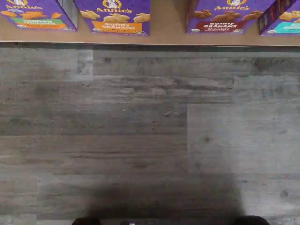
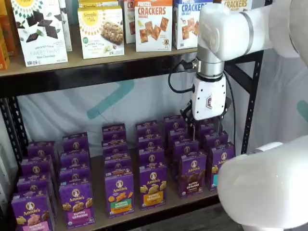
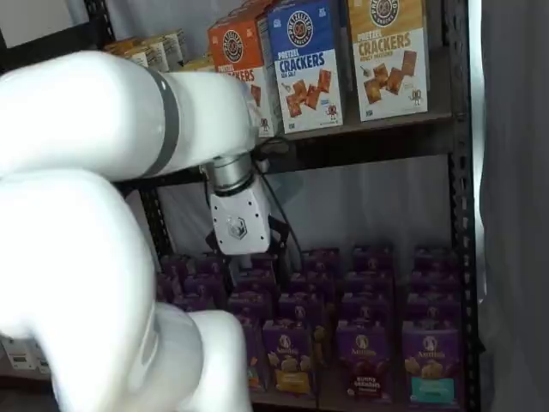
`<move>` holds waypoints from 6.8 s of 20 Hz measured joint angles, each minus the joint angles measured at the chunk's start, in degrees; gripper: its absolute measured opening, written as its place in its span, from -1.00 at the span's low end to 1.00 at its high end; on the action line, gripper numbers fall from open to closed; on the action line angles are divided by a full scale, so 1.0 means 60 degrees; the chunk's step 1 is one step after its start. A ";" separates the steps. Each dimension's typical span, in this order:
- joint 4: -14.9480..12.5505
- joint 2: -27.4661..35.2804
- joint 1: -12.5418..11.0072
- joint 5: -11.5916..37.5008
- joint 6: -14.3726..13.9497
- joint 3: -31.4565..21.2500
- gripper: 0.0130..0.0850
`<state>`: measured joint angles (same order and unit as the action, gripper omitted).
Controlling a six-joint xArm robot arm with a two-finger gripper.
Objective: Pick up the purple box with a brown patch in the center, on the bottom shelf, the fifth box from the left
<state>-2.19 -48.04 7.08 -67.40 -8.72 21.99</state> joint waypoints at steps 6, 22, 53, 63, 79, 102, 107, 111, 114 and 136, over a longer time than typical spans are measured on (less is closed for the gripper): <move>-0.0028 0.0551 -0.0110 0.0700 0.0077 -0.0240 1.00; -0.0093 0.2067 -0.0342 0.2348 0.0214 -0.0413 1.00; 0.0523 0.5911 -0.1206 0.4956 0.1507 0.0331 1.00; 0.0229 0.7513 -0.1381 0.5869 0.1455 0.1053 1.00; 0.0194 0.8867 -0.1633 0.6636 0.1682 0.1627 1.00; -0.0044 1.1021 -0.2093 0.7716 0.1929 0.2846 1.00; -0.0163 1.1482 -0.2201 0.7798 0.1928 0.3272 1.00; -0.0171 1.1797 -0.2245 0.7807 0.1968 0.3614 1.00; -0.0178 1.2084 -0.2266 0.7773 0.1980 0.3941 1.00; -0.0129 1.3734 -0.2513 0.7530 0.2276 0.5921 1.00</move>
<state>-2.97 34.36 -8.00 -22.22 4.94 57.51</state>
